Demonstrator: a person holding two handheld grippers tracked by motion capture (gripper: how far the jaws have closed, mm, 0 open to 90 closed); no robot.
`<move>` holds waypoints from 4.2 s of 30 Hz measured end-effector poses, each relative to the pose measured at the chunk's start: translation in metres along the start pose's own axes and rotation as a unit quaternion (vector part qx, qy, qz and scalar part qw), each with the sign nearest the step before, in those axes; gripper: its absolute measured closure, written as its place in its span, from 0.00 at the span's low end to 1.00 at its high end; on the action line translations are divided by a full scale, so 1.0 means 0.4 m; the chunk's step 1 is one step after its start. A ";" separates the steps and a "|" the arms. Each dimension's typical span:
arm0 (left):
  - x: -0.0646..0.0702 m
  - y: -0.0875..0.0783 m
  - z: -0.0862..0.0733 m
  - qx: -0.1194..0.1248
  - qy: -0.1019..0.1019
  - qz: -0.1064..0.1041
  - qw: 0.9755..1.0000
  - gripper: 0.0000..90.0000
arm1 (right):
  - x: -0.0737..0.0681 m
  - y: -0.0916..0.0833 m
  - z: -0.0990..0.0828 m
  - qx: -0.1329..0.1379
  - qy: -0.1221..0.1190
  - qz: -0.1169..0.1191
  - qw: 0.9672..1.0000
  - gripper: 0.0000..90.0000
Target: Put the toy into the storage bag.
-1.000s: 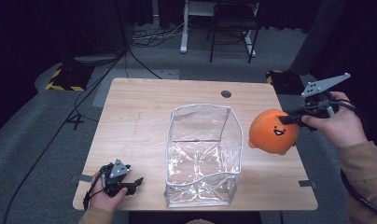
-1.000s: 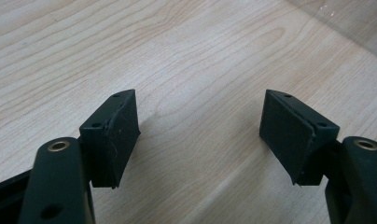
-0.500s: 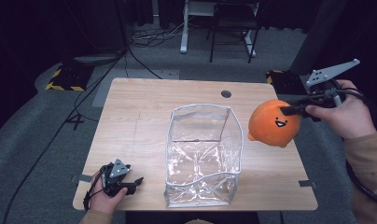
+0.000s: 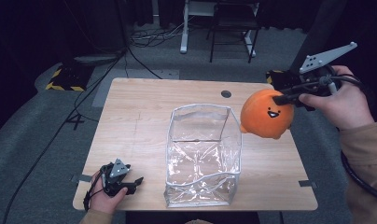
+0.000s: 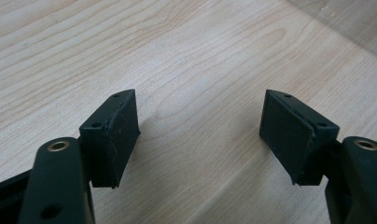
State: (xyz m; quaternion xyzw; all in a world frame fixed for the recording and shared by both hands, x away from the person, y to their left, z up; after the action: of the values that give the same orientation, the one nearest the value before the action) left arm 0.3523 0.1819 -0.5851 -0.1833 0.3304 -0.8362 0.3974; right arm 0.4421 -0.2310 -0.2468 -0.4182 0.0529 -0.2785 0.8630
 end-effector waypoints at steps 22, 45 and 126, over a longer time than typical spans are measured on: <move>0.000 0.000 0.000 0.000 0.000 0.000 1.000 0.32 | -0.084 0.065 0.150 0.024 -0.046 0.032 0.998 0.83; 0.000 0.002 0.002 -0.002 0.000 -0.004 1.000 0.32 | -0.201 0.258 0.255 0.033 -0.085 0.091 0.992 0.83; -0.001 0.003 0.003 -0.001 0.002 -0.004 1.000 0.32 | -0.310 0.614 0.009 -0.110 -0.064 0.152 0.980 0.43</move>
State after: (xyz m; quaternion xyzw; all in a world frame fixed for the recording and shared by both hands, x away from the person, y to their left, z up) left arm 0.3539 0.1812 -0.5851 -0.1830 0.3315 -0.8378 0.3934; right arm 0.4464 -0.0421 -0.4466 -0.5149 0.0910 -0.1097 0.8453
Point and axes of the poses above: each handheld gripper's, and its own axes: y roughly forward along the jaws, z roughly out of its top, x roughly to its right, the point moved 10 cm from there along y, roughly forward along the jaws, and after that the axes turned 2 degrees about -y, right-handed, at the moved point
